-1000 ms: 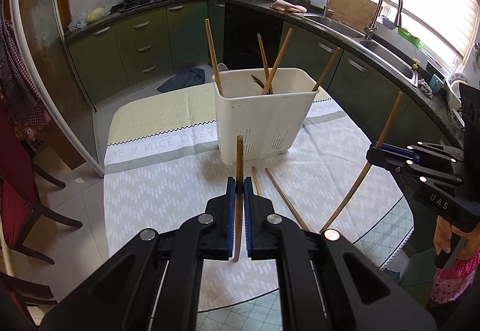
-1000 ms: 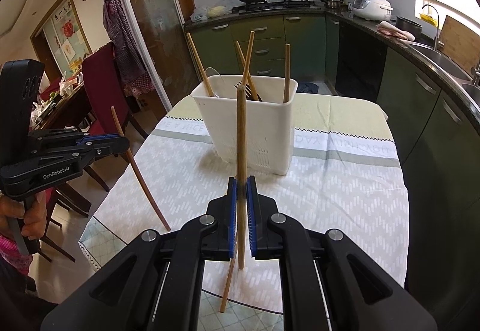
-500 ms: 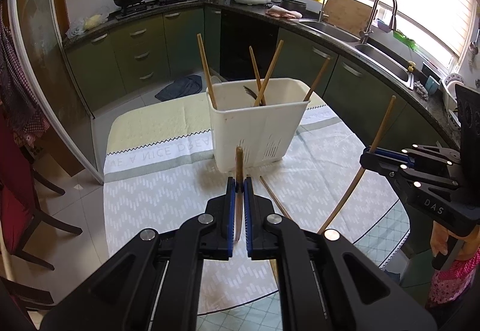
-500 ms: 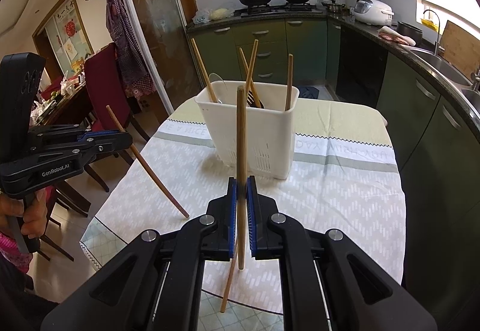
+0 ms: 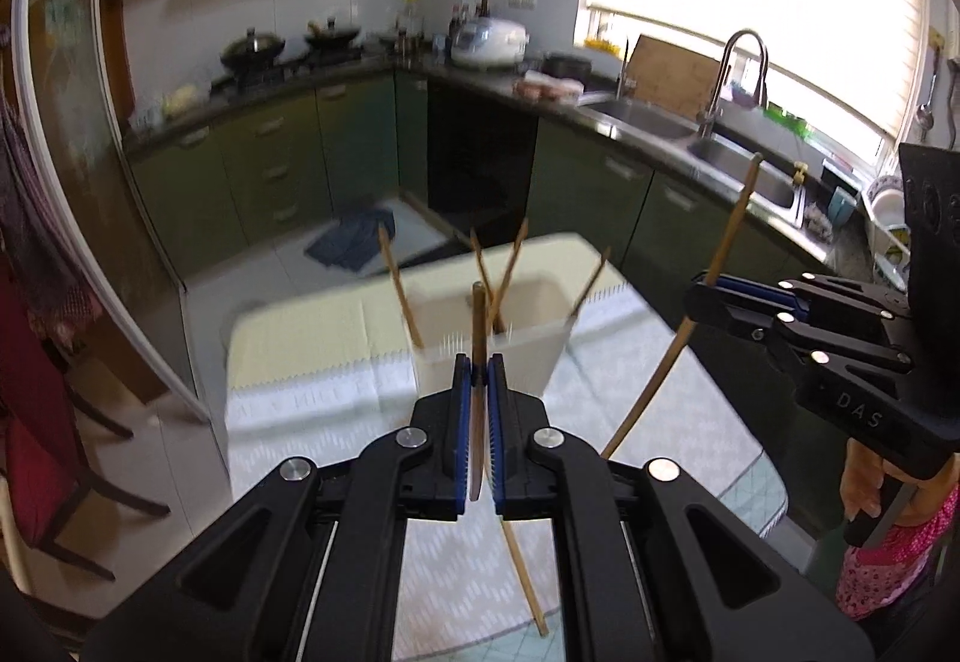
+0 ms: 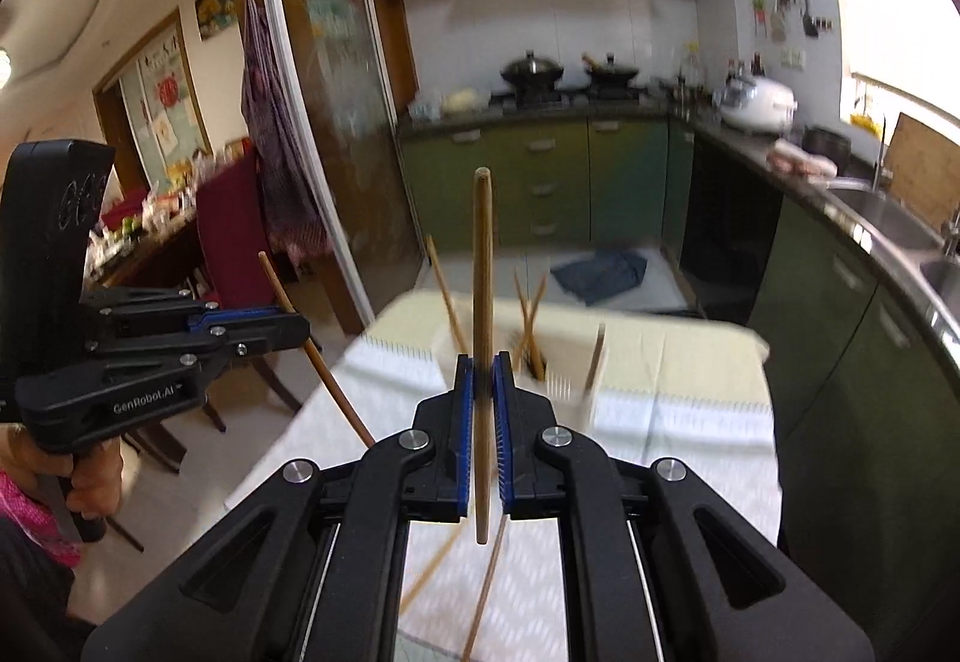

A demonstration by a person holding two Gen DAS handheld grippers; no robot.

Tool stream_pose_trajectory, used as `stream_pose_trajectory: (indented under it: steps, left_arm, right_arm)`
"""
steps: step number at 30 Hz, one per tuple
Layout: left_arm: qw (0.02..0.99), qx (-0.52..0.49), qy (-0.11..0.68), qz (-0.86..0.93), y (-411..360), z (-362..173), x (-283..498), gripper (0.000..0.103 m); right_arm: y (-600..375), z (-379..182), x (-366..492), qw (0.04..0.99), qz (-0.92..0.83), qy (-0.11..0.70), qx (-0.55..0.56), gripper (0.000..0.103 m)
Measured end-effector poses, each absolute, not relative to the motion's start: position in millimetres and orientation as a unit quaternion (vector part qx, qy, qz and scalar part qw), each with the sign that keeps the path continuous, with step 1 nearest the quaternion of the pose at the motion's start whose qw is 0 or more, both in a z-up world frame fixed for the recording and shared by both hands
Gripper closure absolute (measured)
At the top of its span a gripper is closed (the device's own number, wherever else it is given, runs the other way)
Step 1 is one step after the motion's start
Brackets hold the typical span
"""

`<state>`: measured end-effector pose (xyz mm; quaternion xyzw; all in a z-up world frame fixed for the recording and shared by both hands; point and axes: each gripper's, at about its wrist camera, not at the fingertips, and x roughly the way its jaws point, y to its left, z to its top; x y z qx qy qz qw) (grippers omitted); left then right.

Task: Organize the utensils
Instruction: 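Lift both chopsticks upright over the caddy and open both grippers to drop them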

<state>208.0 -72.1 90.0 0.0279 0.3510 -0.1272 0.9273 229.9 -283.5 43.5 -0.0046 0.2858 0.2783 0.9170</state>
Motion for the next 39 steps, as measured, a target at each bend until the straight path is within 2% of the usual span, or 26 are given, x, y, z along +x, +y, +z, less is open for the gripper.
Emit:
stream_pose_trajectory:
  steps: [7,11,26,35,37,39]
  left_arm:
    - [0.951,0.013,0.284,-0.119,-73,155,227,0.098]
    - [0.959,0.014,0.261,-0.106,-77,164,246,0.098]
    - [0.939,-0.003,0.331,-0.094,-78,69,323,0.097]
    - [0.932,0.004,0.348,-0.096,-79,56,320,0.097]
    - [0.933,0.004,0.346,-0.096,-79,60,317,0.091]
    - [0.936,0.003,0.339,-0.096,-80,65,309,0.069]
  right_arm:
    - [-285,95,266,0.94,0.256,0.226,0.021,0.095]
    - [-275,98,295,0.949,0.232,0.215,0.014,0.095]
    - [-235,18,354,0.934,0.206,0.292,-0.03,0.095]
    - [-243,30,332,0.939,0.209,0.273,-0.021,0.095]
    - [-250,40,317,0.941,0.215,0.26,-0.014,0.089]
    - [-258,48,297,0.943,0.223,0.246,-0.007,0.087]
